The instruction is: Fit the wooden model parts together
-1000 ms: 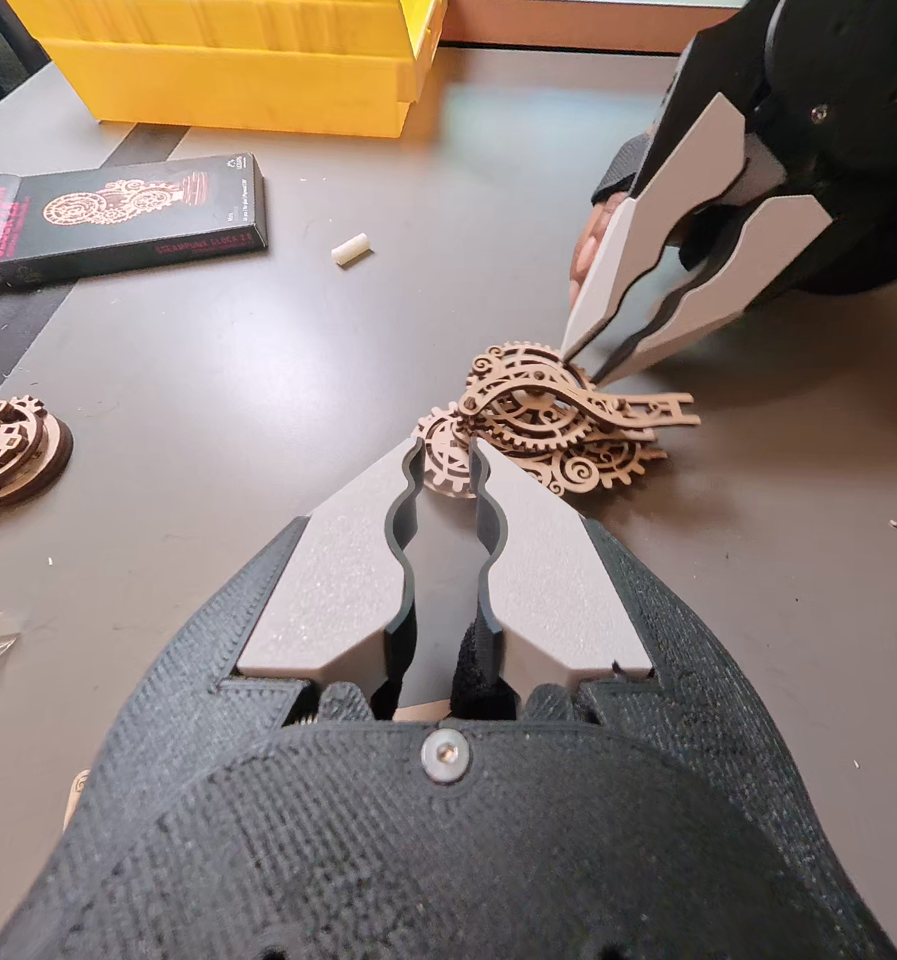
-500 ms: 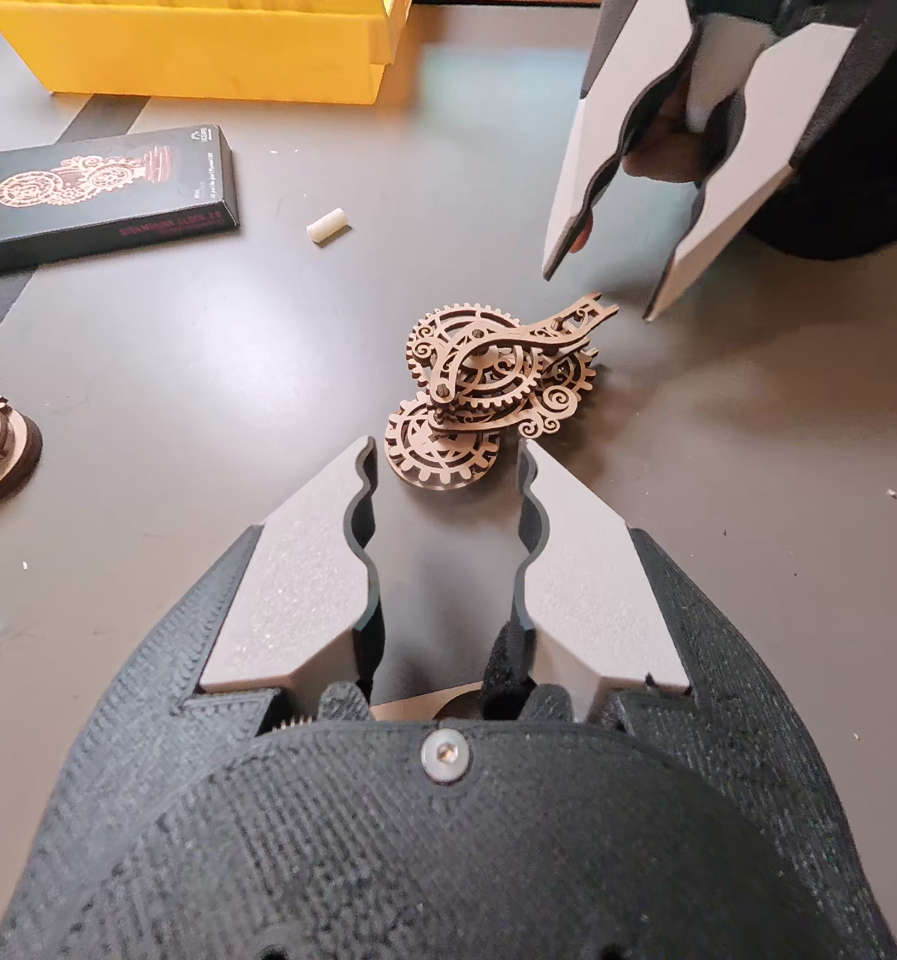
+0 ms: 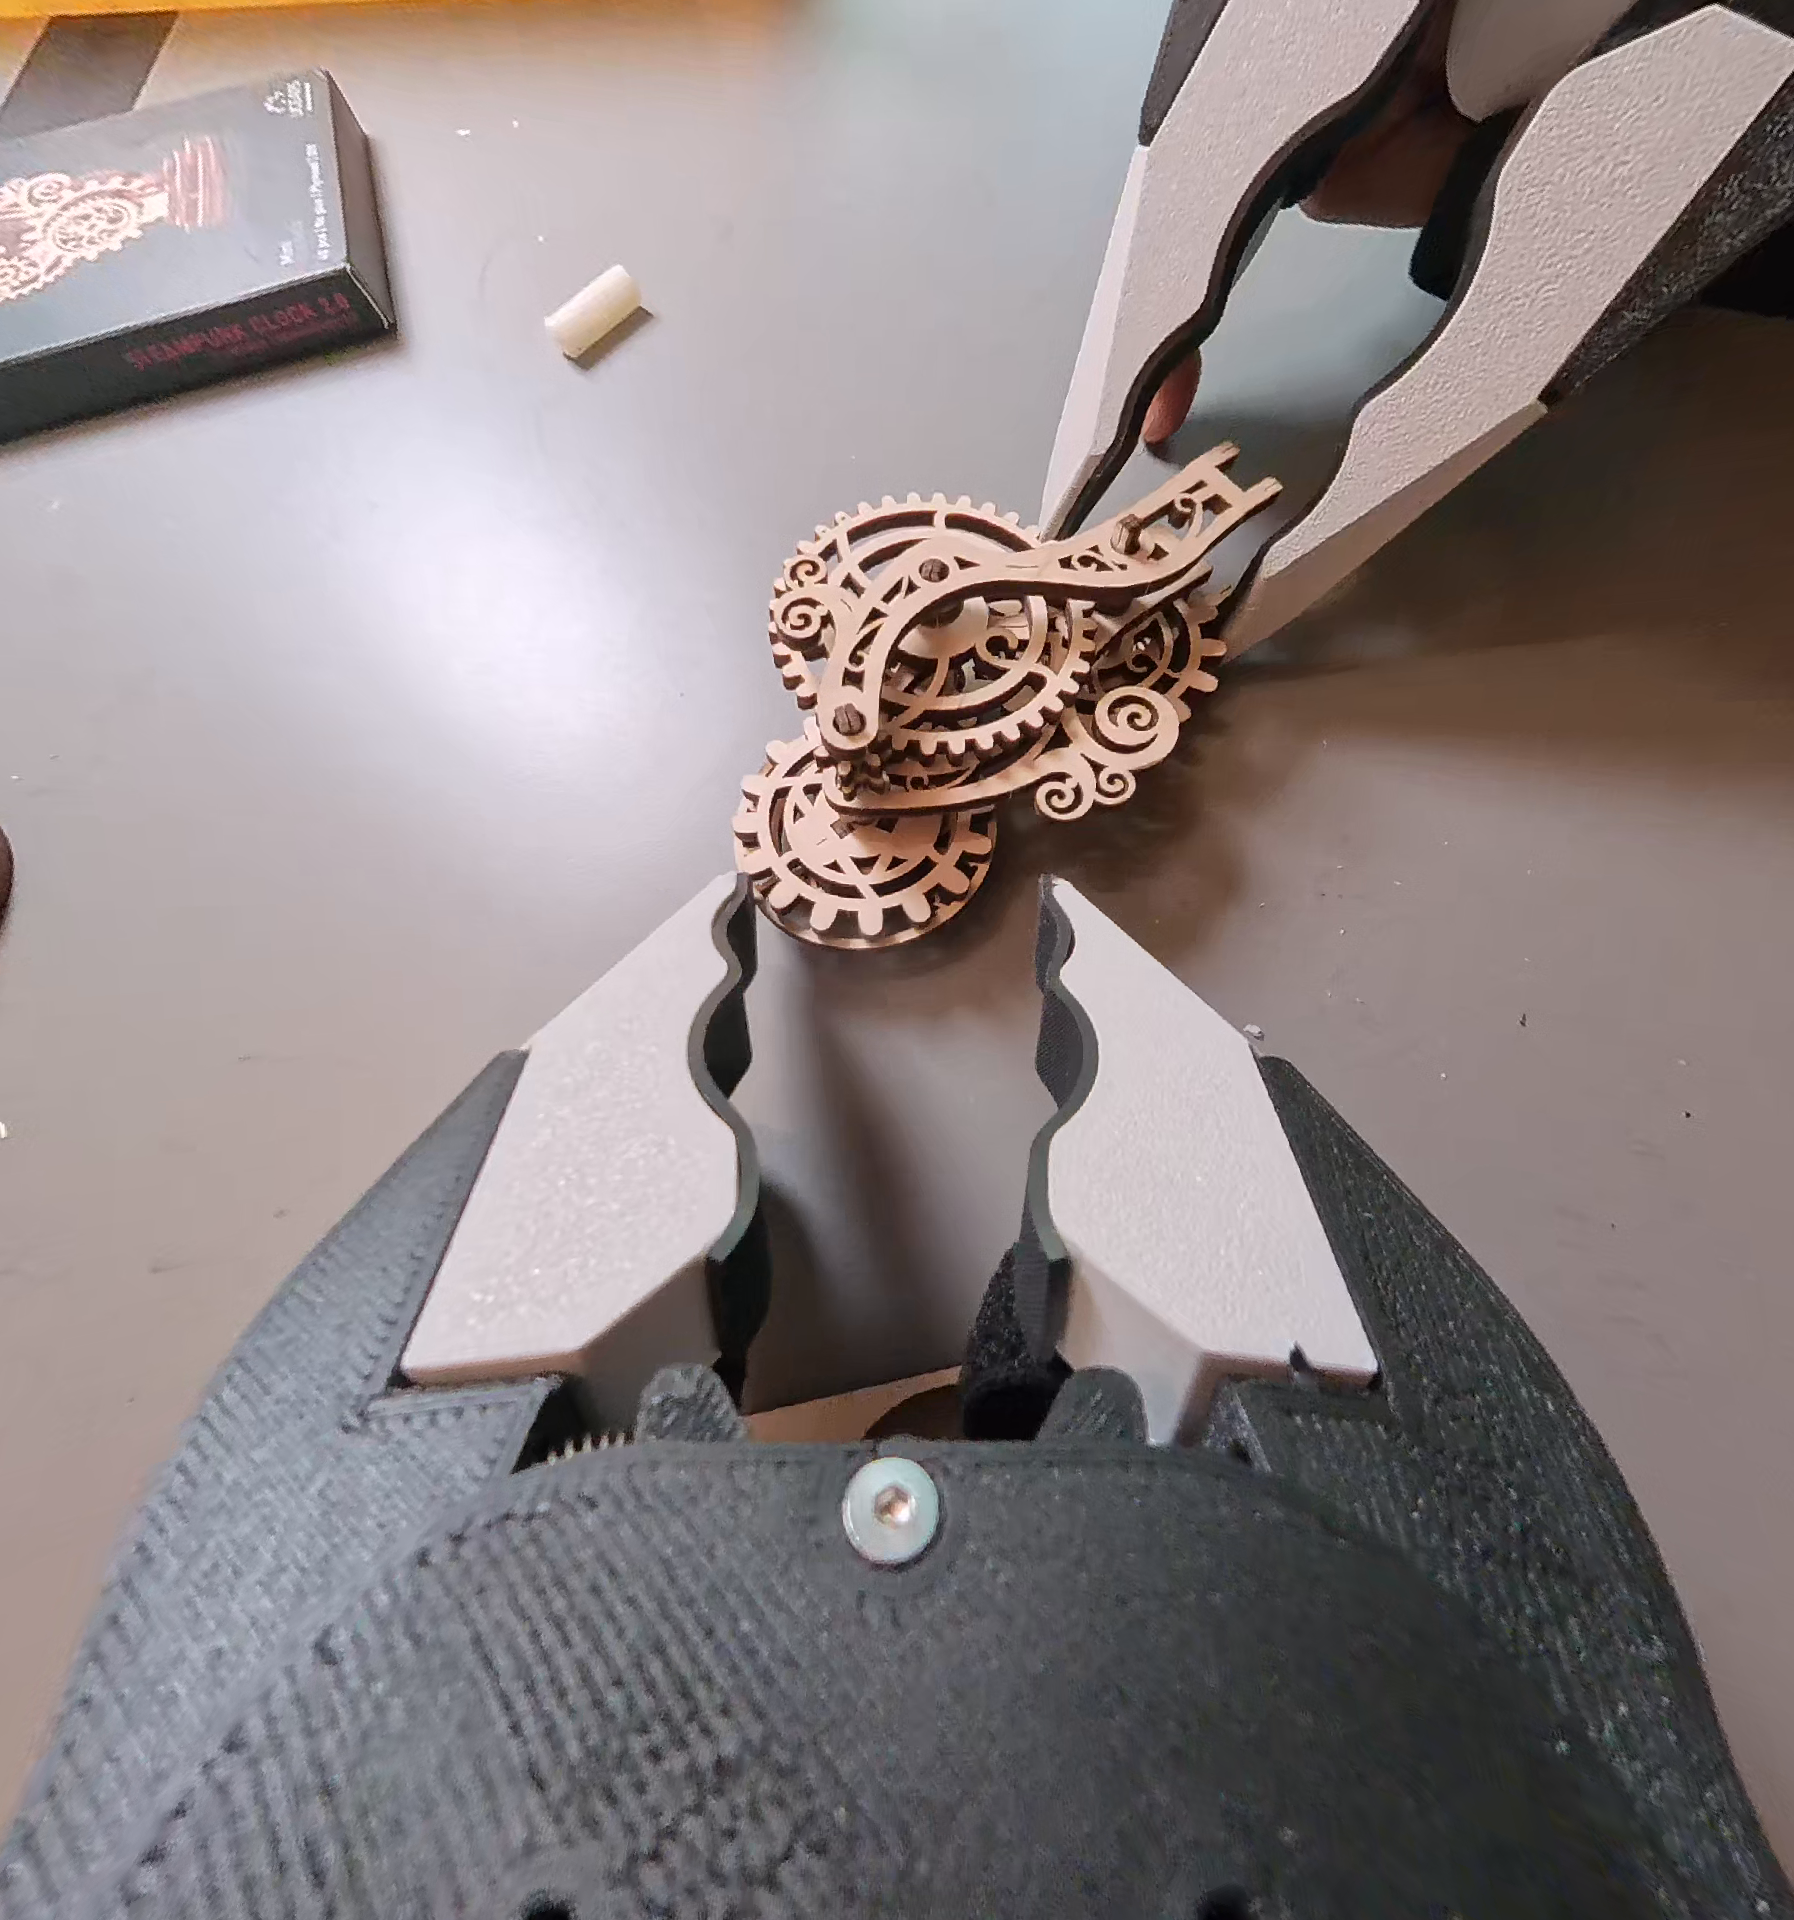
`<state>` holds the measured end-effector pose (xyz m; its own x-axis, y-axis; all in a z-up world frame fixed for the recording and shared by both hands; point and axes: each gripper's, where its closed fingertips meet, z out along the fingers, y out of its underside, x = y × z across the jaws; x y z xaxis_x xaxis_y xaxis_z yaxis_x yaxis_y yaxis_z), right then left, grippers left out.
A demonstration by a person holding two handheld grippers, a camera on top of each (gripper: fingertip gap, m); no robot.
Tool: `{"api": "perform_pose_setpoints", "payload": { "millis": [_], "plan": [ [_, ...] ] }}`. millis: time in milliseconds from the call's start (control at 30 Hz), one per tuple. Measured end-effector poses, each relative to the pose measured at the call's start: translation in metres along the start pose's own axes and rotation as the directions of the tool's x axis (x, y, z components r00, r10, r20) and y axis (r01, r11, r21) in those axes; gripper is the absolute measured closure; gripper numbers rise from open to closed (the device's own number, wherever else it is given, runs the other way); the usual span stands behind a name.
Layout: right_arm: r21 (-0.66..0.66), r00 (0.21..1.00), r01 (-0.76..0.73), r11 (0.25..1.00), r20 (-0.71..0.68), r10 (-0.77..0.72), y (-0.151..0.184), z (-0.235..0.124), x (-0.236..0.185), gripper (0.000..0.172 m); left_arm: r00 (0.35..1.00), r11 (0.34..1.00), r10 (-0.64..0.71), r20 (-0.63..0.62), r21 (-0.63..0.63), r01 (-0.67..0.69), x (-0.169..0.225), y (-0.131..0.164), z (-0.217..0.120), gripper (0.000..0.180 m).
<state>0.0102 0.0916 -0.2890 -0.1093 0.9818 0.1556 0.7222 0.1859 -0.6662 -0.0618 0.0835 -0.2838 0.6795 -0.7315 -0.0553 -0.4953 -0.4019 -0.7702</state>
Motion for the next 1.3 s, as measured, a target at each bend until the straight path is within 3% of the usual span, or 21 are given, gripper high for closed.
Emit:
{"api": "perform_pose_setpoints", "payload": {
  "millis": [100,267,367,867,1067,1300],
  "plan": [
    [0.033,0.988,-0.096,0.995,0.129,0.091,-0.005,-0.004,-0.003,0.136,1.0,1.0,-0.01,-0.008,0.017,0.01,-0.001,-0.002,-0.003,0.13],
    [0.025,0.871,-0.325,0.945,0.396,0.29,-0.009,-0.013,0.002,0.136,1.0,0.998,-0.019,-0.018,0.054,0.02,-0.001,-0.008,-0.008,0.127],
    [0.013,0.811,-0.401,0.916,0.471,0.348,-0.01,-0.015,0.004,0.136,1.0,0.999,-0.019,-0.025,0.05,0.02,0.001,-0.007,-0.006,0.128],
    [0.005,0.776,-0.429,0.903,0.514,0.365,-0.011,-0.017,0.002,0.136,1.0,0.999,-0.013,-0.027,0.044,0.014,0.003,-0.006,0.0,0.139],
    [-0.004,0.769,-0.436,0.9,0.517,0.375,-0.01,-0.017,0.002,0.136,1.0,0.997,0.007,-0.006,0.073,-0.006,0.0,-0.012,-0.006,0.134],
    [-0.019,0.758,-0.45,0.893,0.52,0.393,-0.01,-0.017,0.003,0.136,0.978,0.975,0.176,0.116,0.115,-0.189,0.001,-0.033,-0.01,0.118]
  ]
}}
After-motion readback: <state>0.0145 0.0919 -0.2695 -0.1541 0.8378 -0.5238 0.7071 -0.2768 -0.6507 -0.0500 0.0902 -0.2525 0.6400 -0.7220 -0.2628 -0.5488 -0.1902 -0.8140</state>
